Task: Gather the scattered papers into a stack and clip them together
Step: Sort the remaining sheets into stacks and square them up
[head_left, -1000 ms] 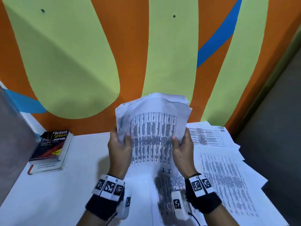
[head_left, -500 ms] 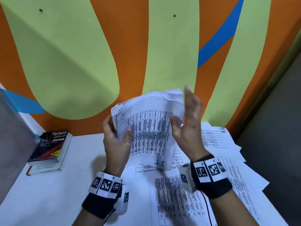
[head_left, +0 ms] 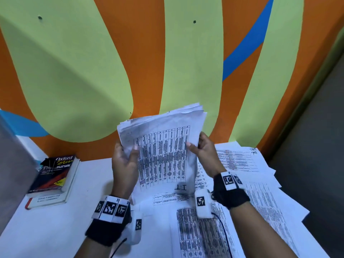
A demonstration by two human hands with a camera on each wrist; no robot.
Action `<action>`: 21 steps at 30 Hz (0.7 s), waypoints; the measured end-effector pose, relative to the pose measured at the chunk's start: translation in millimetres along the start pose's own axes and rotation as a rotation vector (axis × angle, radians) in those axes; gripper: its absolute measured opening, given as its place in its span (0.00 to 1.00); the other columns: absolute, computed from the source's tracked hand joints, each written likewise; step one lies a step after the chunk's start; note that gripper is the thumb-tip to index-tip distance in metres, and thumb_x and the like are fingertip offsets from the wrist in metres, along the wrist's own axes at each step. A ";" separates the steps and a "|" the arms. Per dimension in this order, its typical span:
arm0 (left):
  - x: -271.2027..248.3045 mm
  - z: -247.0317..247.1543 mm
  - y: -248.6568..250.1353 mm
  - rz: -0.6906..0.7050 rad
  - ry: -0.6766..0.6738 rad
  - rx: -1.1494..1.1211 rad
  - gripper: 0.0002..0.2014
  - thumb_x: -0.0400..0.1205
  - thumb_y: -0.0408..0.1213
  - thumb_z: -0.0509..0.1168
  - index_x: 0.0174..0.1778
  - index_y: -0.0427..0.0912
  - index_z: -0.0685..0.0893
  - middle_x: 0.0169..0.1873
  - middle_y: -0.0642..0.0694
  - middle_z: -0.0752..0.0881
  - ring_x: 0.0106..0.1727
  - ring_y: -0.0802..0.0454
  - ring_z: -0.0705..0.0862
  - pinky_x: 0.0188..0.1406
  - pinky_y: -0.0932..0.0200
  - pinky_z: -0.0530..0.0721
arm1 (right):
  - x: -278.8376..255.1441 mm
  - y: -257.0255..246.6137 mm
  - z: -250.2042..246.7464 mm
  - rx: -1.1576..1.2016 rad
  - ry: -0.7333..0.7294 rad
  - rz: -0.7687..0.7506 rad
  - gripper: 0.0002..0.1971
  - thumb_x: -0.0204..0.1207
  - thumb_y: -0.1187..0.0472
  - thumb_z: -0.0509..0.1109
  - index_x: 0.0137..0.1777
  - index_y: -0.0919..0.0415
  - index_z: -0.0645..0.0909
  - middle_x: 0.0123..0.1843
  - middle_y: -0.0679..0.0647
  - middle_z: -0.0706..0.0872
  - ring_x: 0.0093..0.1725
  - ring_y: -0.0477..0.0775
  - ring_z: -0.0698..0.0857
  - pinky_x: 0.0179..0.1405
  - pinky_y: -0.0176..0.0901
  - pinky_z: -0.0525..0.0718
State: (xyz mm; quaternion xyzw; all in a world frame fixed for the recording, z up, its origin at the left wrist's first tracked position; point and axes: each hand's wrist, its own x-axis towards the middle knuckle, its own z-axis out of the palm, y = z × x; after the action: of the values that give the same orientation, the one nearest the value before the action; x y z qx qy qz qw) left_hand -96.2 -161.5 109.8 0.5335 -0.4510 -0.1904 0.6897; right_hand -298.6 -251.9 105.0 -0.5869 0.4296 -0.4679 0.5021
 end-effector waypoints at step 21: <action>16.8 12.0 -6.9 0.003 -0.022 0.073 0.12 0.83 0.30 0.63 0.53 0.52 0.74 0.47 0.58 0.81 0.43 0.78 0.80 0.43 0.74 0.76 | 10.3 -27.3 -0.6 0.037 0.307 -0.318 0.32 0.79 0.64 0.69 0.80 0.53 0.59 0.52 0.46 0.75 0.50 0.33 0.77 0.52 0.26 0.74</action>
State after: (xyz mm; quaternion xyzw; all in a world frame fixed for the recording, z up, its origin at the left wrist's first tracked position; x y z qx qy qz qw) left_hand -95.9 -183.2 110.9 0.5556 -0.4662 -0.1787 0.6649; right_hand -296.3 -258.6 133.3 -0.5600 0.3944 -0.6327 0.3612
